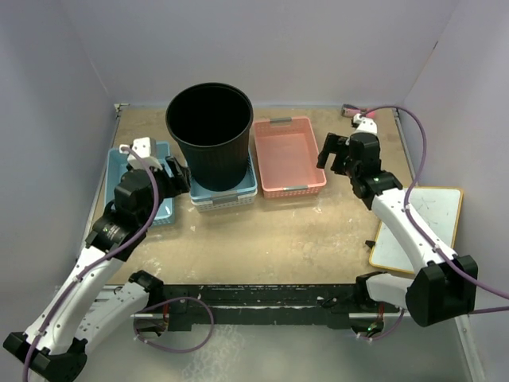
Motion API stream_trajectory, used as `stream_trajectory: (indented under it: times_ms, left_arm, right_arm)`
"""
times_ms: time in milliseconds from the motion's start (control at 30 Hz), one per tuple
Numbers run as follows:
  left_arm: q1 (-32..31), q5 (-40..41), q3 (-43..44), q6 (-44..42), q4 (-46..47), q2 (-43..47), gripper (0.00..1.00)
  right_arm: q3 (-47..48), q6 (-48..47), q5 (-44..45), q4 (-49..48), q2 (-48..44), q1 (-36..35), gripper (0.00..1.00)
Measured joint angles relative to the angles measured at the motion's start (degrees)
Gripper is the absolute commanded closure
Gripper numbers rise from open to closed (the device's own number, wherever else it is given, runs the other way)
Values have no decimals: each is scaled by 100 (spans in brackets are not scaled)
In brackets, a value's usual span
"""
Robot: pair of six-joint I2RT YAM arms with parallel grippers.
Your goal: Turn the large container upside down
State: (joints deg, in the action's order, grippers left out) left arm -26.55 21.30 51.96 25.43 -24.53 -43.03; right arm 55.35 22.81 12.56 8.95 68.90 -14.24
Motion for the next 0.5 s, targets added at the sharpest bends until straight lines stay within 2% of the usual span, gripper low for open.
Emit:
stream_trajectory:
  times_ms: [133,267,500]
  left_arm:
    - [0,-588,-501,122,79,262,31]
    - [0,-968,-979,297,70,385,31]
    - [-11,-1060,-1161,400,-28,402,30]
  right_arm:
    - [92,-151,-706,-39,306,-111,1]
    - [164,-293,-1261,-4,824,-579,2]
    - [625,-601,-1515,260,1698,-1397,4]
